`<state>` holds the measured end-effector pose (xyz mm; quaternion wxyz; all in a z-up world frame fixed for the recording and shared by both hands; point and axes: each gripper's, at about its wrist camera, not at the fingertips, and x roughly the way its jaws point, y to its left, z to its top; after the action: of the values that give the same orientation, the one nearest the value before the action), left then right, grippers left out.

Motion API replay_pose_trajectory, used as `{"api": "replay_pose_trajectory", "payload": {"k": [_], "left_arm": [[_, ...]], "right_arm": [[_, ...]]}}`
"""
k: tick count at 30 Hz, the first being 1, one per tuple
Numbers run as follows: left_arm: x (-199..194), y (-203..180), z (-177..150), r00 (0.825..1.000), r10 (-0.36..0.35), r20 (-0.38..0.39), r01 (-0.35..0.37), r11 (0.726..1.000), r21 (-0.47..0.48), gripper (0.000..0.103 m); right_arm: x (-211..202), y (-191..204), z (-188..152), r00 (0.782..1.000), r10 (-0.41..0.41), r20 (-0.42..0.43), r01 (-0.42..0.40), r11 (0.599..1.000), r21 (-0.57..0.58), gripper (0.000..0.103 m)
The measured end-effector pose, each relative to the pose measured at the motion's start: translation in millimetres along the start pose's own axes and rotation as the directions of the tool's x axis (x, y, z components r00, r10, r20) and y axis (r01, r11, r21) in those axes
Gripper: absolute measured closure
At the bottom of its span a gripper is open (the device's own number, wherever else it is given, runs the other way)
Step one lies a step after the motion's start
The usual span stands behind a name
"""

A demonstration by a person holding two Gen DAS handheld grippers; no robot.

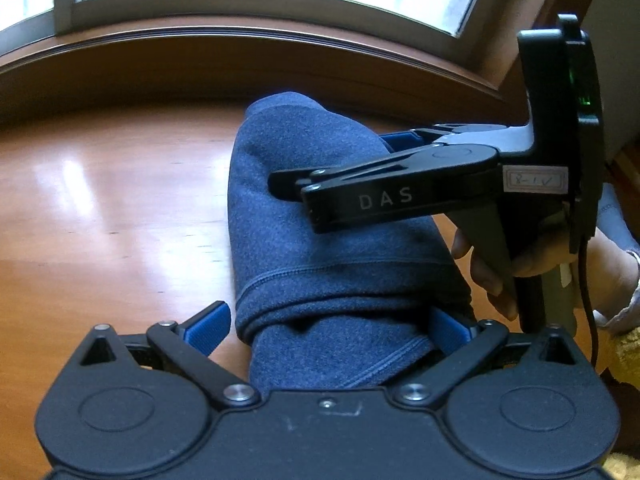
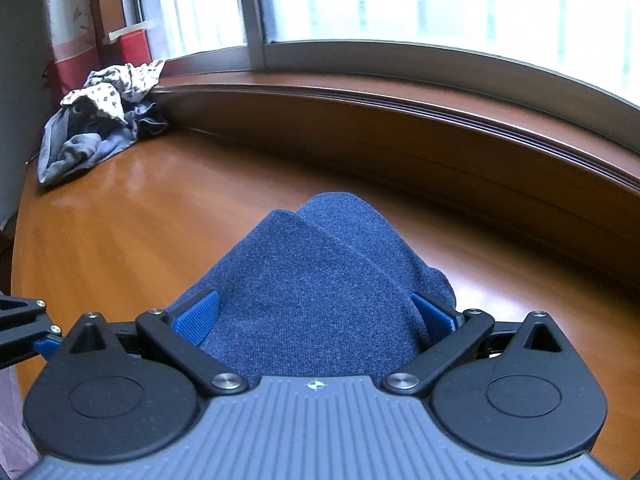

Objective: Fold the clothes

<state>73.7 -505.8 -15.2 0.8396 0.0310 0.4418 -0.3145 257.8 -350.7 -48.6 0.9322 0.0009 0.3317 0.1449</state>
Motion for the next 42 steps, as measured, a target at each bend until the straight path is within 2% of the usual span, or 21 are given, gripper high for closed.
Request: {"api": "replay_pose_trajectory", "payload": {"k": [3,6,10,14,20,26,33,42], "left_arm": [[7.0,5.8,6.3,1.0,-0.001,-0.009,0.001,1.0,0.009,0.0],[11.5,6.9,13.3,1.0,-0.01,-0.017,0.011,0.998,0.058,0.0],[21.6,2.2,31.4,0.997,-0.076,-0.03,0.079,0.992,0.103,0.0],[28.2,4.3,34.5,0.989,-0.135,-0.061,0.14,0.986,0.095,0.0],[39.1,21.2,45.7,0.978,-0.181,-0.102,0.195,0.967,0.164,0.0],[47.1,18.5,54.6,0.97,-0.21,-0.118,0.23,0.953,0.195,0.0],[49.2,23.5,55.4,0.966,-0.224,-0.13,0.249,0.941,0.228,0.0],[58.6,21.2,54.6,0.971,-0.203,-0.129,0.231,0.938,0.258,0.0]], "right_arm": [[-7.1,-11.0,-5.2,1.0,-0.008,0.005,0.008,1.0,0.013,0.001],[-12.3,-17.9,-8.7,1.0,-0.019,0.006,0.019,0.999,0.028,0.001],[-18.6,-23.5,-14.2,0.999,-0.043,0.012,0.043,0.998,0.049,0.001],[-28.5,-31.5,-22.8,0.996,-0.086,0.022,0.084,0.993,0.083,0.0],[-44.7,-49.2,-33.7,0.991,-0.135,0.014,0.132,0.983,0.126,0.0],[-63.3,-73.3,-43.9,0.985,-0.175,-0.001,0.173,0.973,0.155,0.0],[-92.8,-106.8,-64.5,0.978,-0.208,-0.003,0.205,0.96,0.192,0.0],[-126.3,-143.2,-88.1,0.978,-0.206,0.011,0.199,0.959,0.204,0.0]]}}
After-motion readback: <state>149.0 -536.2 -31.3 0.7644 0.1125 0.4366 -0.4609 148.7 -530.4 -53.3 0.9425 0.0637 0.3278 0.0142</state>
